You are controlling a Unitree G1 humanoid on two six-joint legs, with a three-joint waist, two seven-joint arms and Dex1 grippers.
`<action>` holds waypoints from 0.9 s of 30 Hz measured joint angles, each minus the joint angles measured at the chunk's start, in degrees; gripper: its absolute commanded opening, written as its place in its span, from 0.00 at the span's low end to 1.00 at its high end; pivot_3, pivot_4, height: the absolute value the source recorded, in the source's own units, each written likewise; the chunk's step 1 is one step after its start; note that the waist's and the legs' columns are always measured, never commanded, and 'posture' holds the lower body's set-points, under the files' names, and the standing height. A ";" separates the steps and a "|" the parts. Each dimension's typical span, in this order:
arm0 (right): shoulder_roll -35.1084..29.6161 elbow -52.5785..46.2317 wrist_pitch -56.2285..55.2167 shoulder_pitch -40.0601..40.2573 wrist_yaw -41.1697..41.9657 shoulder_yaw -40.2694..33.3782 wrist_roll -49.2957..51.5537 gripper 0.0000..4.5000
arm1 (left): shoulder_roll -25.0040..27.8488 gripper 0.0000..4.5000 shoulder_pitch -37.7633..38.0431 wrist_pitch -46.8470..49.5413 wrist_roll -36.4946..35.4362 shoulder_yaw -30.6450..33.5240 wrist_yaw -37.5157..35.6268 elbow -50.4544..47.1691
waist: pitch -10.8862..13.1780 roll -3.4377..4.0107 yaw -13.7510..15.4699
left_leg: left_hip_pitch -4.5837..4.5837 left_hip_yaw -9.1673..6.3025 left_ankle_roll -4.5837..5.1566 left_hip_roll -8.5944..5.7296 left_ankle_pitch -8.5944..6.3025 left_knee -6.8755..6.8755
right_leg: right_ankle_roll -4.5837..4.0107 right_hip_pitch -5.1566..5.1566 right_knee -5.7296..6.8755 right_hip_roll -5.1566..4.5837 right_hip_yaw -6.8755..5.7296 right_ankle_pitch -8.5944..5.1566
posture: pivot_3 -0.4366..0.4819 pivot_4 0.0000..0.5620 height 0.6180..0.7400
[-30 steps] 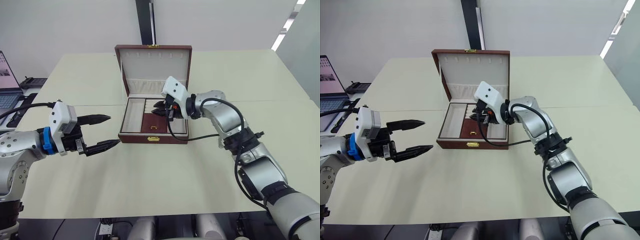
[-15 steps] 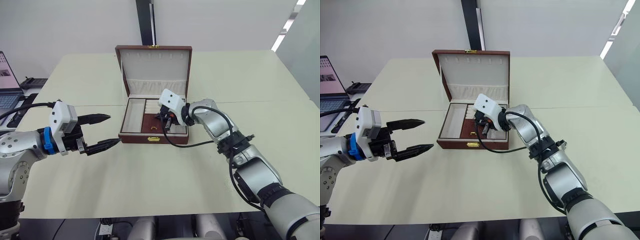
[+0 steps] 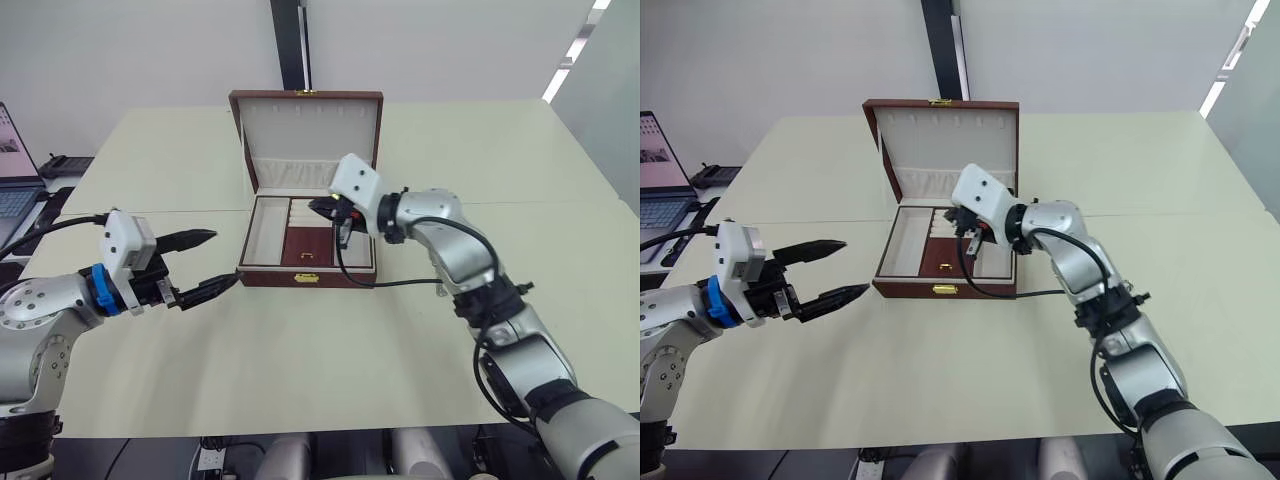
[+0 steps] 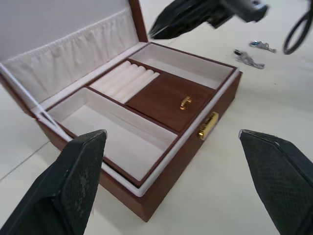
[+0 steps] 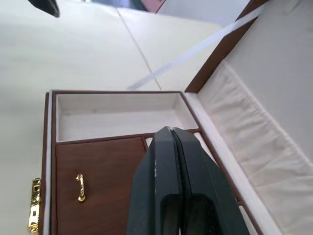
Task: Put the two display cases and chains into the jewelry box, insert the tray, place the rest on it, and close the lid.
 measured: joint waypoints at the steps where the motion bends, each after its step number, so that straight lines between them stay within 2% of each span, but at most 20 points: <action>1: -1.20 -1.41 -0.01 1.62 -0.07 -0.63 -0.04 0.00 | -0.27 1.00 0.28 -0.31 0.28 0.53 0.68 0.86 | 0.00 0.00 0.12 | 0.00 0.01 0.00 0.00 0.00 0.02 | 0.00 0.00 0.01 0.00 0.01 0.00 | 0.48 0.27 1.00; 5: -7.27 -11.36 0.06 12.42 -1.99 -7.46 1.24 0.00 | -2.35 1.00 3.09 -4.37 3.33 3.18 3.37 4.98 | 0.01 0.00 0.55 | -0.01 0.06 0.00 -0.02 0.00 0.00 | 0.00 0.01 -0.02 0.00 0.04 0.00 | 0.48 0.27 1.00; 9: -12.37 -19.46 0.53 25.46 -4.40 -18.17 3.51 0.00 | -4.94 1.00 7.22 -8.41 5.77 5.20 5.64 9.37 | 0.00 -0.02 0.80 | 0.02 0.08 0.01 -0.02 -0.01 -0.02 | 0.00 0.08 -0.06 0.02 0.01 0.00 | 0.48 0.27 1.00; 14: -13.49 -22.62 -1.65 42.15 -7.07 -32.42 6.45 0.00 | -7.78 1.00 10.93 -11.60 6.69 8.82 9.39 13.52 | 0.01 -0.03 1.62 | 0.11 0.10 0.03 -0.03 -0.02 -0.02 | 0.00 0.28 -0.21 0.01 0.02 0.00 | 0.48 0.27 1.00; 18: -13.49 -22.39 -5.10 51.45 -8.75 -41.05 8.16 0.00 | -9.38 1.00 12.68 -12.72 6.91 10.48 11.92 15.08 | -0.02 -0.07 1.73 | 0.17 0.11 0.03 -0.03 -0.01 0.00 | 0.00 0.35 -0.18 0.02 0.01 0.00 | 0.48 0.27 1.00; 23: -12.07 -18.56 -6.90 57.96 -11.84 -48.61 10.65 0.23 | -11.21 1.00 16.49 -14.11 7.32 11.12 13.12 16.22 | -0.05 -0.07 1.54 | 0.42 0.30 0.07 -0.03 -0.04 -0.10 | -0.01 0.48 -0.19 0.02 0.10 -0.01 | 0.48 0.27 1.00; 27: -12.22 -15.58 -8.72 58.68 -12.81 -50.09 11.12 0.46 | -12.10 1.00 18.37 -14.49 7.36 11.21 14.30 17.02 | -0.07 -0.09 1.62 | 0.47 0.29 0.26 -0.02 -0.15 -0.08 | -0.01 0.53 -0.18 0.06 0.08 -0.02 | 0.48 0.27 1.00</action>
